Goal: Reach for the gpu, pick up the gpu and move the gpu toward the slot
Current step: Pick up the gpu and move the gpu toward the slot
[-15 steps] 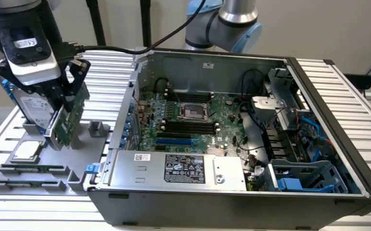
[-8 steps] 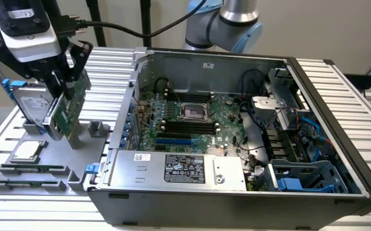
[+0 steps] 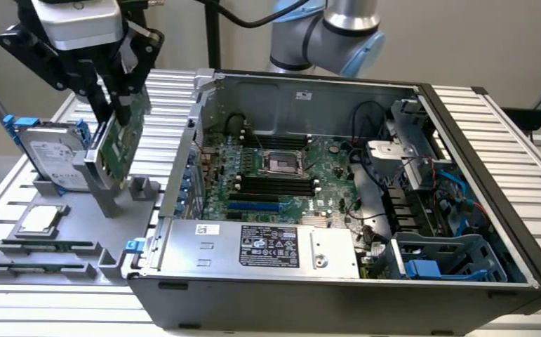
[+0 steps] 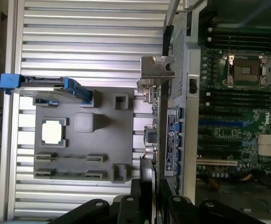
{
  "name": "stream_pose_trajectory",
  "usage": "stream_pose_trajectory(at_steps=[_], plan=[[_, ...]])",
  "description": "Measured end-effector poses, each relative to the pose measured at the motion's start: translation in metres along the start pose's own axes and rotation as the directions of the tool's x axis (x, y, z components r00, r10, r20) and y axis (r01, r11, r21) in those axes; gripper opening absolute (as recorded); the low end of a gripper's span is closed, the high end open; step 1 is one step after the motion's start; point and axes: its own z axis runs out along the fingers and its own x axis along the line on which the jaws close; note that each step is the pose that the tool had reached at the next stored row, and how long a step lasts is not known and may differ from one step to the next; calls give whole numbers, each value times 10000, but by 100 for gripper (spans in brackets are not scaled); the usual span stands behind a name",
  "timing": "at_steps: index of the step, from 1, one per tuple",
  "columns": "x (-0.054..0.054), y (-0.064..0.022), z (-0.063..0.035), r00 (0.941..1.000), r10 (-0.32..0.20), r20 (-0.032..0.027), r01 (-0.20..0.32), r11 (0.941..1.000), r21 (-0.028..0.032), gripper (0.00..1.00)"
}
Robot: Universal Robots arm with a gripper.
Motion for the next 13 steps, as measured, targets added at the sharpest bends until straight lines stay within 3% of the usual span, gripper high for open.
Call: stream_pose_trajectory(at_steps=[3,8,10,13], plan=[[-139,-14,-85,10000,2,1,-2,10000,-82,27],[-364,-21,-114,10000,2,5,-2,9996,-265,27],[-457,-23,-114,10000,2,6,-2,9995,-305,27],[-593,-25,-113,10000,2,0,-2,9995,-318,27]])
